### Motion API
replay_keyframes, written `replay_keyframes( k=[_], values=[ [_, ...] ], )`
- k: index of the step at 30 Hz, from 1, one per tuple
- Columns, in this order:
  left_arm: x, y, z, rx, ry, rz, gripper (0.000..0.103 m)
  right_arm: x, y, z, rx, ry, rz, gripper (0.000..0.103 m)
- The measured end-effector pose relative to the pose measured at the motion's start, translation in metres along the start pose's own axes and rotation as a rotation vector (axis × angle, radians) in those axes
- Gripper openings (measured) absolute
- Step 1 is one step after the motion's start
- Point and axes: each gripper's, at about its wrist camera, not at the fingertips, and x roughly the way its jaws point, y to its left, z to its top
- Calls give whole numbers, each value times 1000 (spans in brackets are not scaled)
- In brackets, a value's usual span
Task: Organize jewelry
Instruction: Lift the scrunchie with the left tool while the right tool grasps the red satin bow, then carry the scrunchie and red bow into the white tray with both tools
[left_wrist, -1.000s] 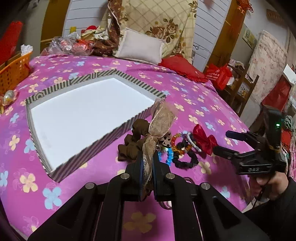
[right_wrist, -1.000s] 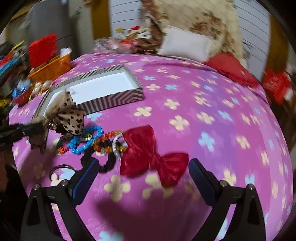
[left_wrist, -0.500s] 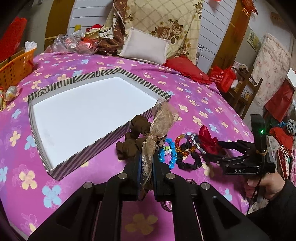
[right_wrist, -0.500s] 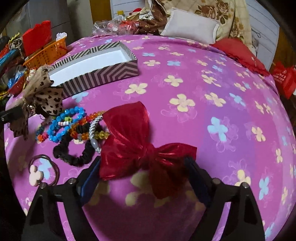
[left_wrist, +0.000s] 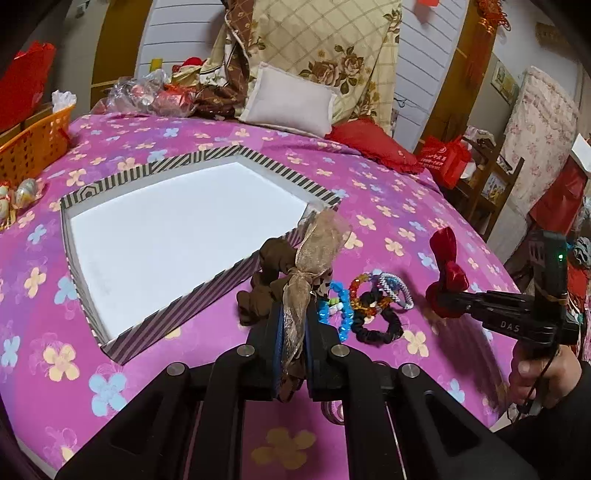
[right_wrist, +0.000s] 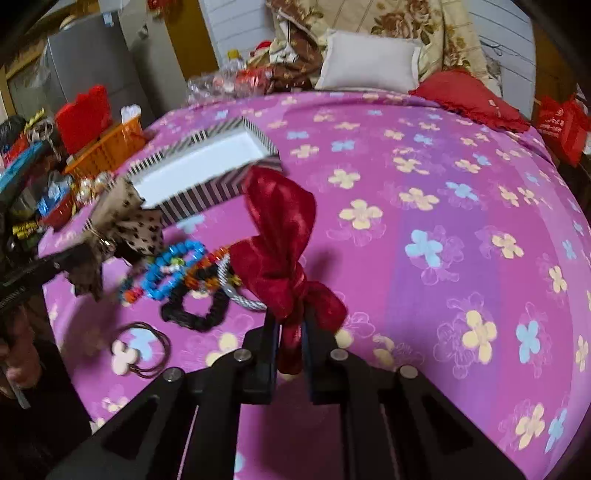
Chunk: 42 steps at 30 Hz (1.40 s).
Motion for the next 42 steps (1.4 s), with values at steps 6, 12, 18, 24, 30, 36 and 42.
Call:
replay_keyframes(
  k=[6,12,18,24,30,36,42],
  values=[
    [-11,-14,2,49,-45,-69,0,-24,14,-4,37,-75,-6,10],
    [-16,-28,-1,90,-64,-110,0,-42,34,-11,43,-125,-11,10],
    [-15,-20,-5,69,-51,-70,0,-27,27,-19,38,-43,-70,42],
    [-10,-16,-6,50,-39,-49,0,-10,23,-21,19,-27,-50,68],
    [-10,-14,-8,58,-34,-43,0,25,39,-26,-66,71,-85,67],
    [-10,-9,-6,36,-34,-46,0,19,48,-35,-115,59,-162,26],
    [-15,-13,-8,53,-52,-69,0,-4,35,-32,-36,-3,-190,18]
  ],
)
